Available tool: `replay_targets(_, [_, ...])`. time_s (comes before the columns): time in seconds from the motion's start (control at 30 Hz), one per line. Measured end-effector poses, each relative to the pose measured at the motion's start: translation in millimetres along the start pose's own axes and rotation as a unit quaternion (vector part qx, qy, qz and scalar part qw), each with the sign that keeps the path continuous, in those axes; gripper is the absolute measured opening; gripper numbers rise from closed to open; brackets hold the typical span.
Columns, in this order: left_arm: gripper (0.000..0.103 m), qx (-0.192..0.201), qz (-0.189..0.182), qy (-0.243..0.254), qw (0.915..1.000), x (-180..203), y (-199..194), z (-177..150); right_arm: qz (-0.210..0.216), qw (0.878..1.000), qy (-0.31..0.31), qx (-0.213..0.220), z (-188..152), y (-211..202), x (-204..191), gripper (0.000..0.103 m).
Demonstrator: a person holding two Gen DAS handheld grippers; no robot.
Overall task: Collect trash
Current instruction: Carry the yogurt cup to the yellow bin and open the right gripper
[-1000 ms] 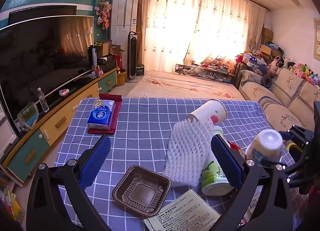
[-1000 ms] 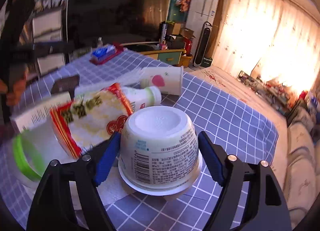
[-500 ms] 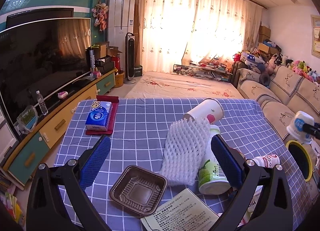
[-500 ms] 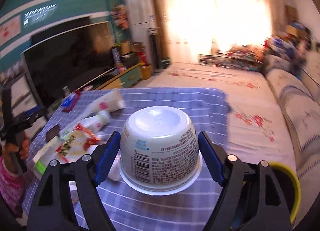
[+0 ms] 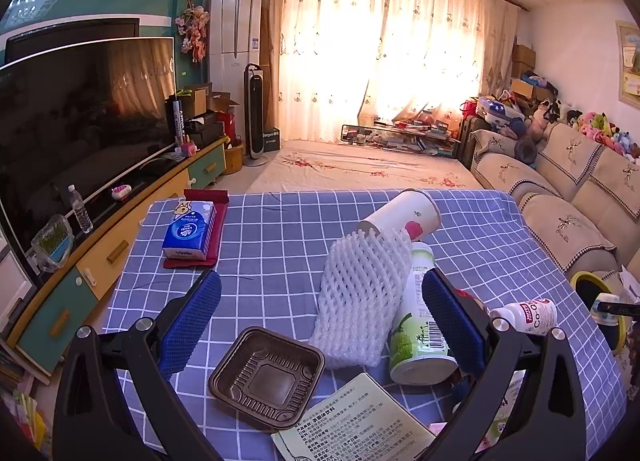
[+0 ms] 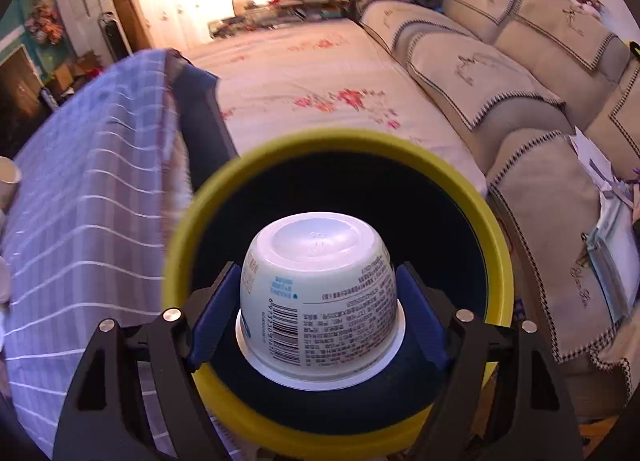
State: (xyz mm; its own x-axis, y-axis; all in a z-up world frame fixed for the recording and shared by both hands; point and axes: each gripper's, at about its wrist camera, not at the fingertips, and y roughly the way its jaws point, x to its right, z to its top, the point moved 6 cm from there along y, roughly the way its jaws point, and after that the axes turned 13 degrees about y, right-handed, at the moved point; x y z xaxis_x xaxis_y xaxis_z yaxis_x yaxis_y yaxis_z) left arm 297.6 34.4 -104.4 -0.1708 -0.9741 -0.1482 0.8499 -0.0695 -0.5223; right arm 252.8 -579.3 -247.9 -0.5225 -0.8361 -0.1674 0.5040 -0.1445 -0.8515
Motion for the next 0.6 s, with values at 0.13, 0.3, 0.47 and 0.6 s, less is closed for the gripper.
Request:
replay_targets(0.13, [0.099, -0.001, 0.000, 0.001, 1.0000, 0, 1, -1, -0.035, 0.999, 0.000, -0.029, -4, 28, 8, 0.075])
replay_targets(0.3, [0.099, -0.005, -0.005, 0.003, 1.0000, 2, 5, -2, -0.051, 0.996, -0.003, -0.070, -9, 50, 12, 0.075])
replay_targets(0.47, [0.099, -0.005, -0.008, 0.009, 0.9999, 6, 5, -2, -0.050, 0.995, -0.002, -0.090, -9, 60, 15, 0.079])
replay_targets(0.6, [0.099, -0.005, -0.010, 0.010, 0.9999, 8, 4, -3, -0.044, 0.996, 0.000, -0.080, -10, 55, 13, 0.079])
